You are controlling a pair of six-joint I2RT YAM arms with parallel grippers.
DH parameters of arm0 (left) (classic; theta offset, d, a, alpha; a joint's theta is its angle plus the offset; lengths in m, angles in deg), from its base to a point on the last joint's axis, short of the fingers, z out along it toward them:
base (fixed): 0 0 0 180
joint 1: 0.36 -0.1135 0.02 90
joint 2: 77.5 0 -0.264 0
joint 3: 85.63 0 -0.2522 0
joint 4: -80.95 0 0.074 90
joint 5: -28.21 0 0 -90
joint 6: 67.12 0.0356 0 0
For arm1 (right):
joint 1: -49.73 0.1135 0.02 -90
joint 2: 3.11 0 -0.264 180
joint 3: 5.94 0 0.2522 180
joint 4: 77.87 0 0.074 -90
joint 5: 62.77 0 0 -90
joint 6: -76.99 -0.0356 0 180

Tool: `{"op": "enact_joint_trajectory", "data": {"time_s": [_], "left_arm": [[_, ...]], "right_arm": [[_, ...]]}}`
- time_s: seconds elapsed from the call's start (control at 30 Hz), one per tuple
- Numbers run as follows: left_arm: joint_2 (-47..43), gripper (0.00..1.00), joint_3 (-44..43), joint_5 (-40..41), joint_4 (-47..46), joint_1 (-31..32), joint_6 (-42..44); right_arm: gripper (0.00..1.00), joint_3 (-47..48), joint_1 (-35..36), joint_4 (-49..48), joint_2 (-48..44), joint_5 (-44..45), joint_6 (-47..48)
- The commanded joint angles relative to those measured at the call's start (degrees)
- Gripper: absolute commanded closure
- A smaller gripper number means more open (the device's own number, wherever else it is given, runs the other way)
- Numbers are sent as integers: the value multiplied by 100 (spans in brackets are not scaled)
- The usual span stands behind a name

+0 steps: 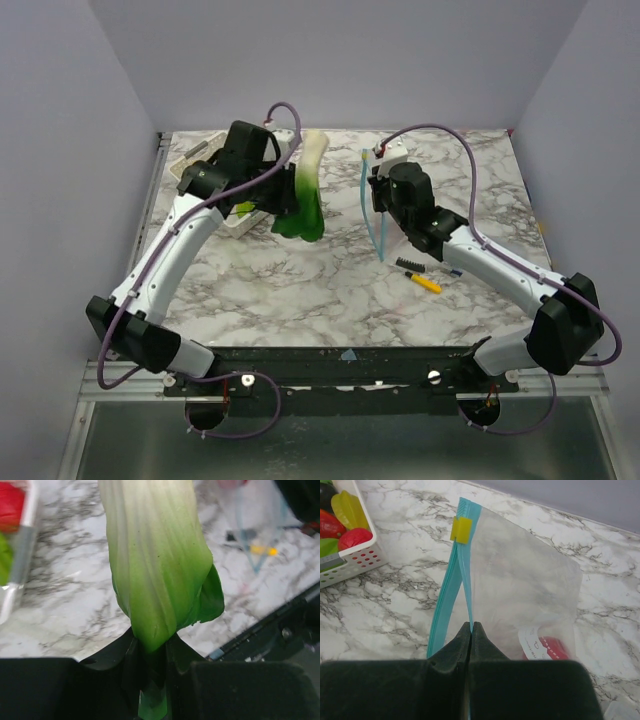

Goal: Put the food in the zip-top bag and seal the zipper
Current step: Place the fake vegetable in the zipper food storage bag.

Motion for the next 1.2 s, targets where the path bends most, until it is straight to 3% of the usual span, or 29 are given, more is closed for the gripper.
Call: {"op": "enact_joint_trajectory", "data": {"time_s": [0.0, 0.33, 0.53, 0.7, 1.17], "left_arm": [[-540, 100, 211, -324, 224, 912, -110], [-1386, 100, 1643, -1512, -553, 1702, -940], [-1099, 100, 1918, -2020, -768, 2014, -1131], [-713, 100, 1980, -2026, -835, 2151, -1252], [-1063, 100, 2006, -1761, -1014, 2398, -1242]], "right_arm": [[99, -197, 10, -409, -59, -173, -50], [99, -802, 5, -1085, -780, -506, -274], [99, -865, 10, -1185, -802, -631, -234], [99, -894, 9, -1183, -843, -712, -227], [99, -831, 8, -1109, -711, -751, -209]]}}
